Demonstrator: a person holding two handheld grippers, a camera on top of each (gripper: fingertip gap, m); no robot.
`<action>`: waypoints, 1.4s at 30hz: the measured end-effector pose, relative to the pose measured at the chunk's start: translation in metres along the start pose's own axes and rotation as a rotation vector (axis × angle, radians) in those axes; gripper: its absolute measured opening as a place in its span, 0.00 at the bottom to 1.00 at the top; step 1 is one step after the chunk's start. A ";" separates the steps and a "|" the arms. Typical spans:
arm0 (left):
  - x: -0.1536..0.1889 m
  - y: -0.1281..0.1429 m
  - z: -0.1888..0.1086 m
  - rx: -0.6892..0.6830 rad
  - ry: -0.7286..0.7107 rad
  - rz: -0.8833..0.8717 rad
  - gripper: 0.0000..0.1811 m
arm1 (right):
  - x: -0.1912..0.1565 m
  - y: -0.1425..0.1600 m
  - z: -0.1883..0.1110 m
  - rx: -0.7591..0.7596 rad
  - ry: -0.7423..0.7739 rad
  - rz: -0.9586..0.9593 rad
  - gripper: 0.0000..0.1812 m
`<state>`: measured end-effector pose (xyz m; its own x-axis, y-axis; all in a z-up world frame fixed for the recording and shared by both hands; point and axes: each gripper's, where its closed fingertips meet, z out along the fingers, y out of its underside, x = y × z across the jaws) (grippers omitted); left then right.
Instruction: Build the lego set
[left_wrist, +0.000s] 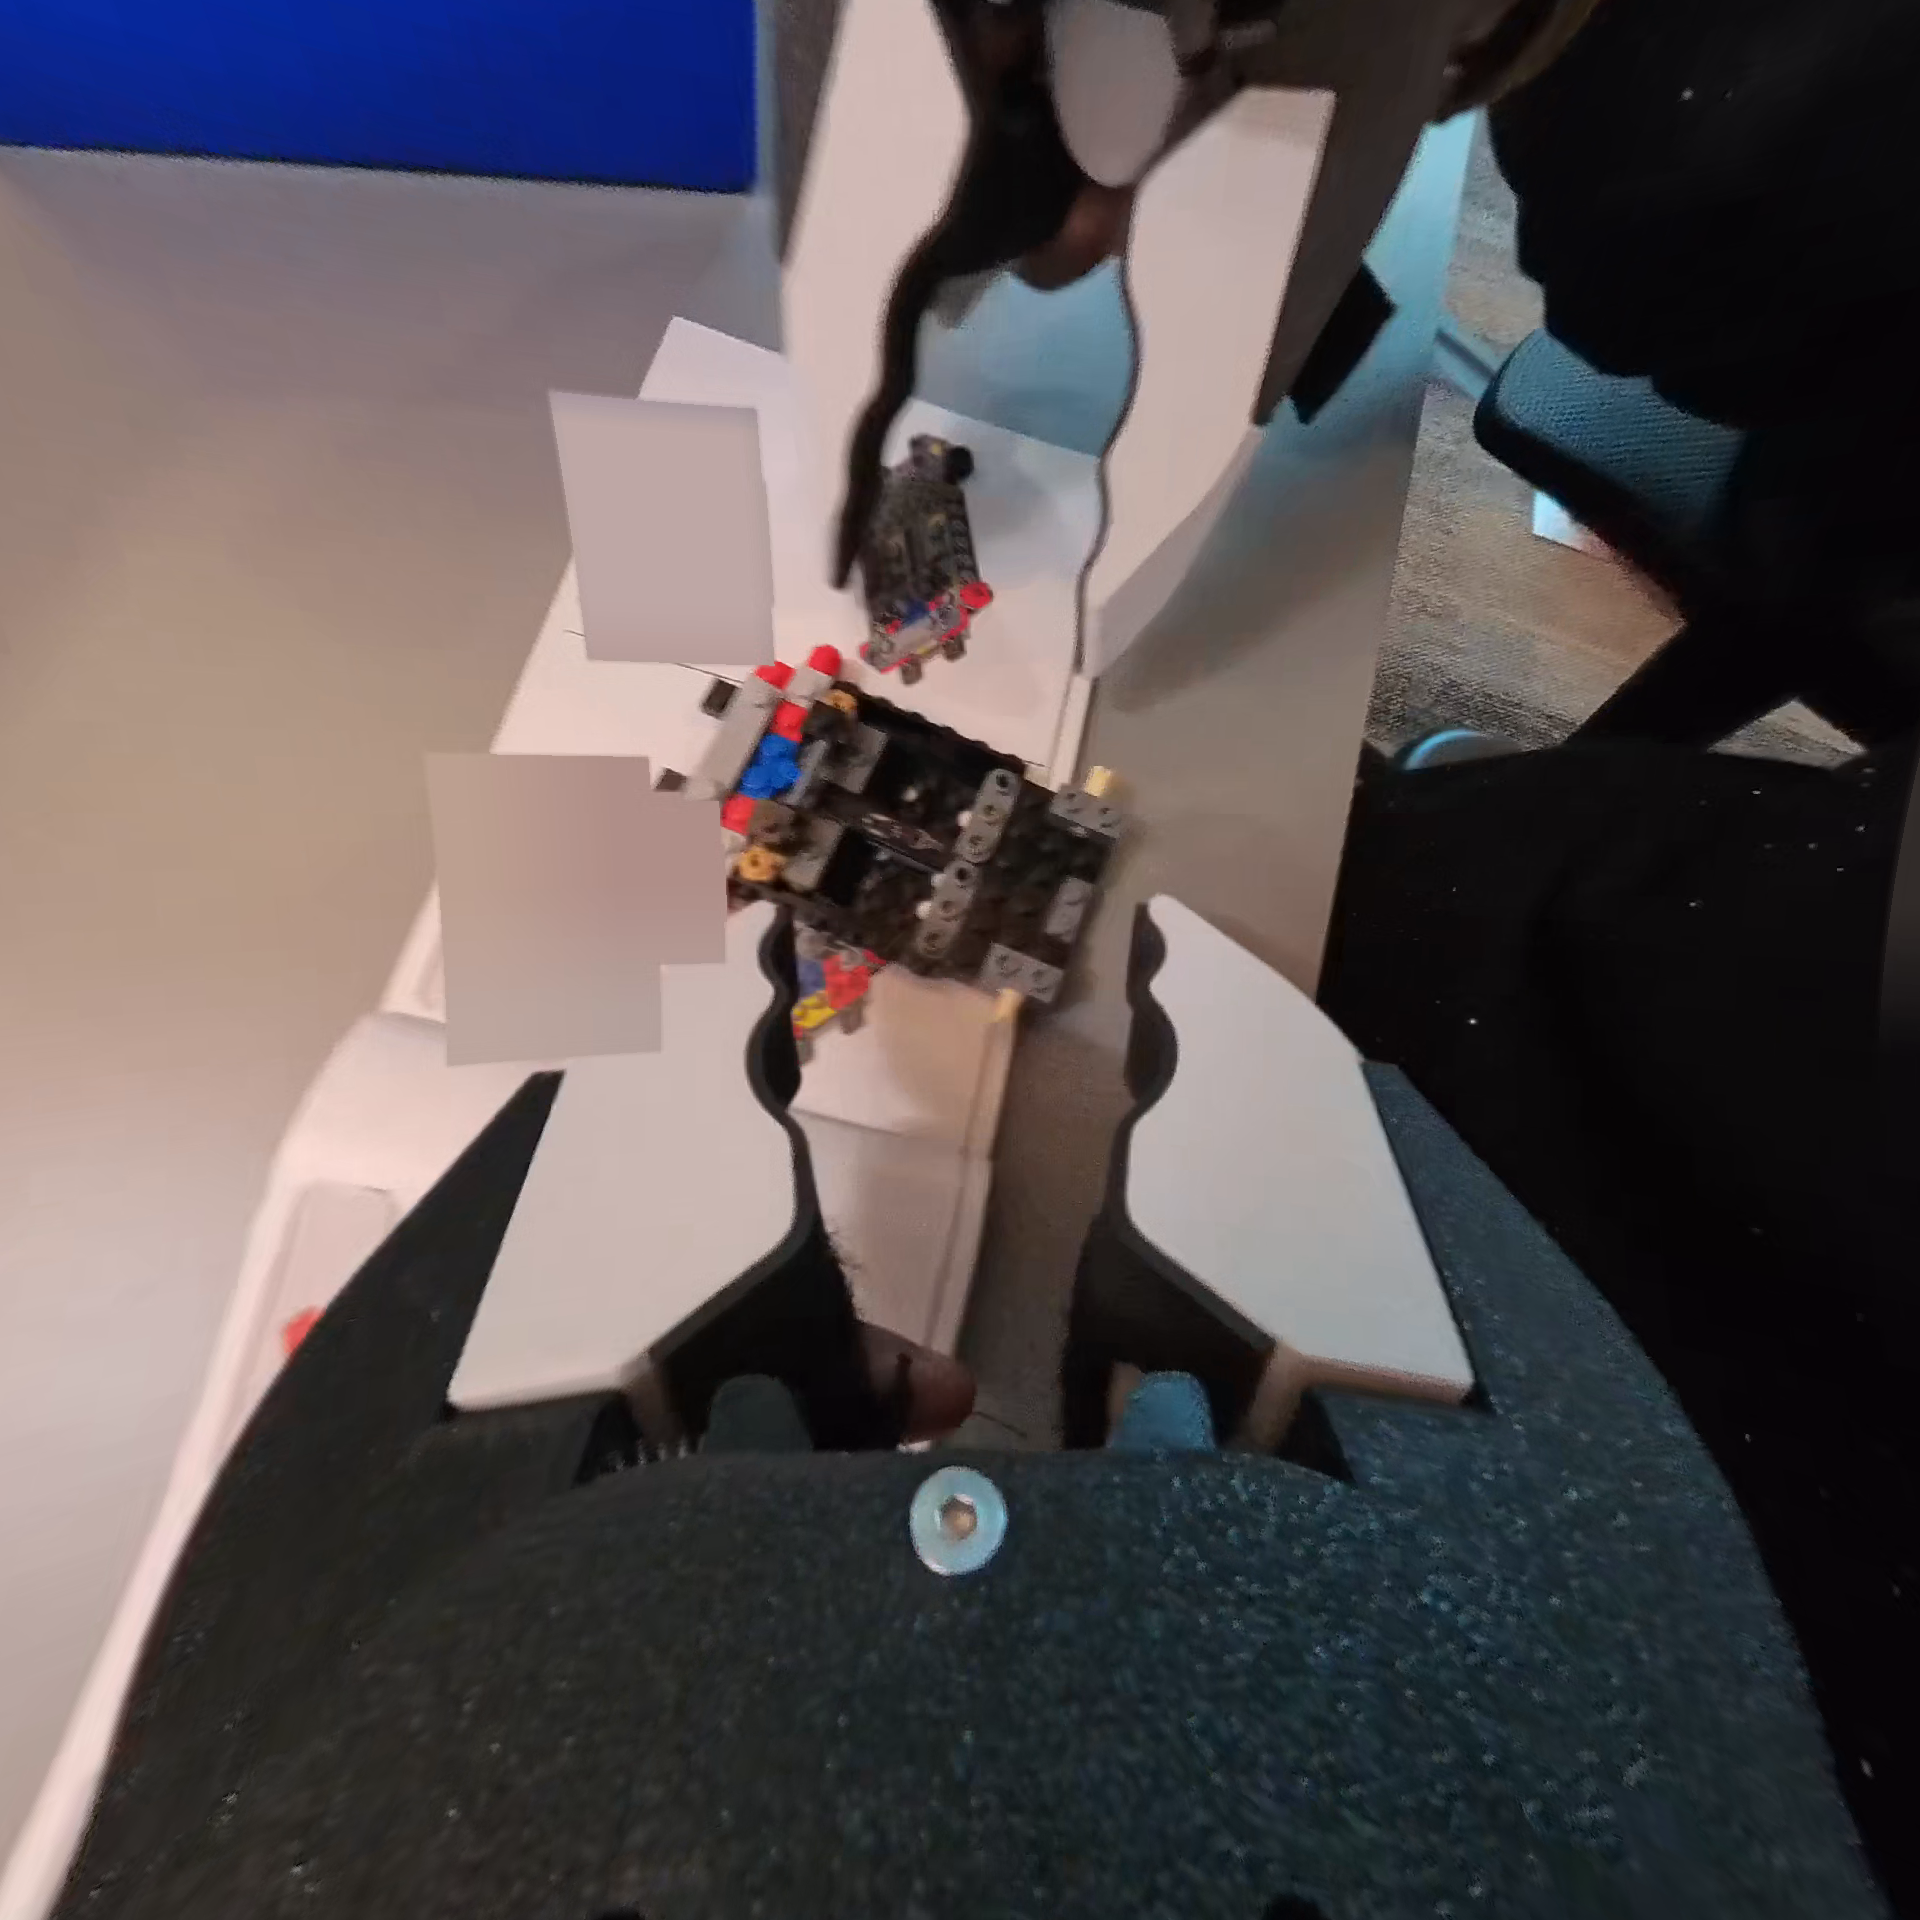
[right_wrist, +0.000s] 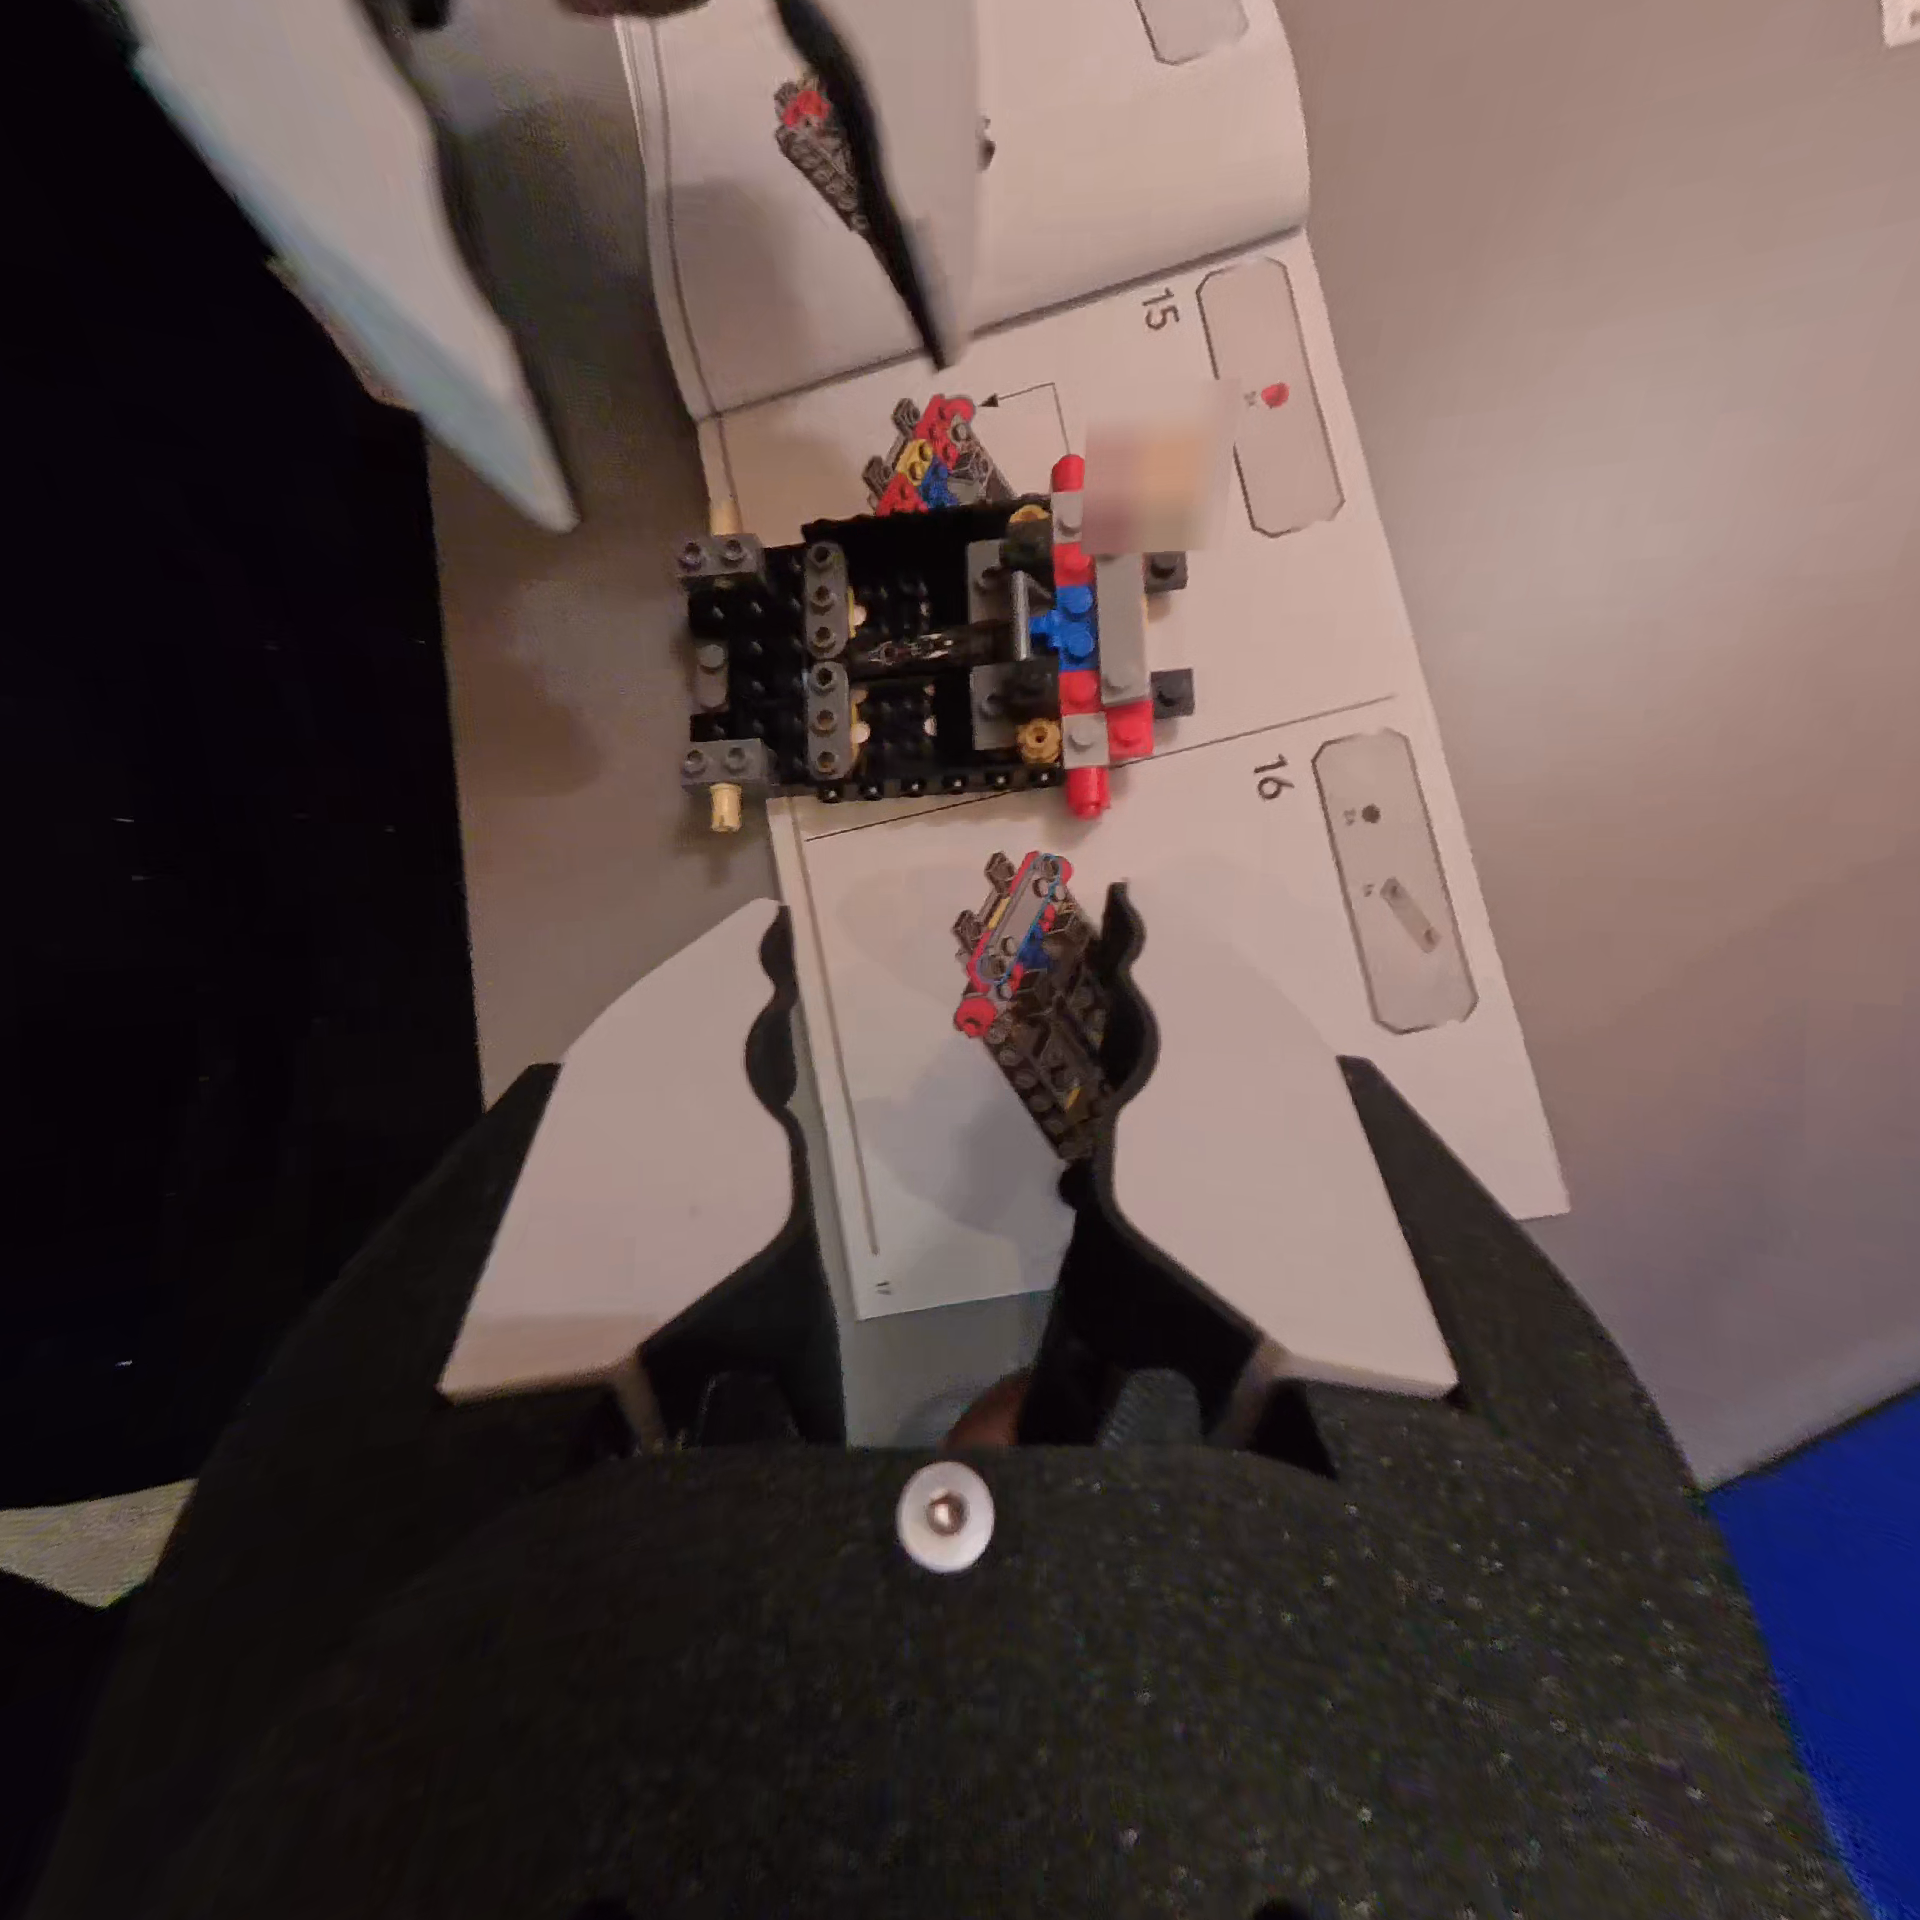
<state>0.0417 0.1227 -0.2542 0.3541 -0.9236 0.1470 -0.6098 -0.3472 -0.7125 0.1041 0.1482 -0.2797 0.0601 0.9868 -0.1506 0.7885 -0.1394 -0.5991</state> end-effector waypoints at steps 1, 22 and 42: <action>0.005 0.003 0.003 -0.003 -0.021 0.005 0.36 | 0.003 -0.001 0.002 -0.002 0.005 -0.018 0.32; 0.017 -0.027 -0.023 0.257 -0.209 0.184 0.32 | -0.003 -0.032 -0.019 0.294 -0.133 -0.045 0.51; -0.007 0.012 0.023 0.041 -0.238 0.141 0.42 | 0.005 -0.032 0.009 0.148 -0.180 -0.062 0.57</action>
<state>0.0482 0.1288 -0.2798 0.4271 -0.8966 -0.1170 -0.6372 -0.2066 -0.7425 0.0734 0.1565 -0.2686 -0.1059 0.9651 -0.2395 0.6883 -0.1027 -0.7181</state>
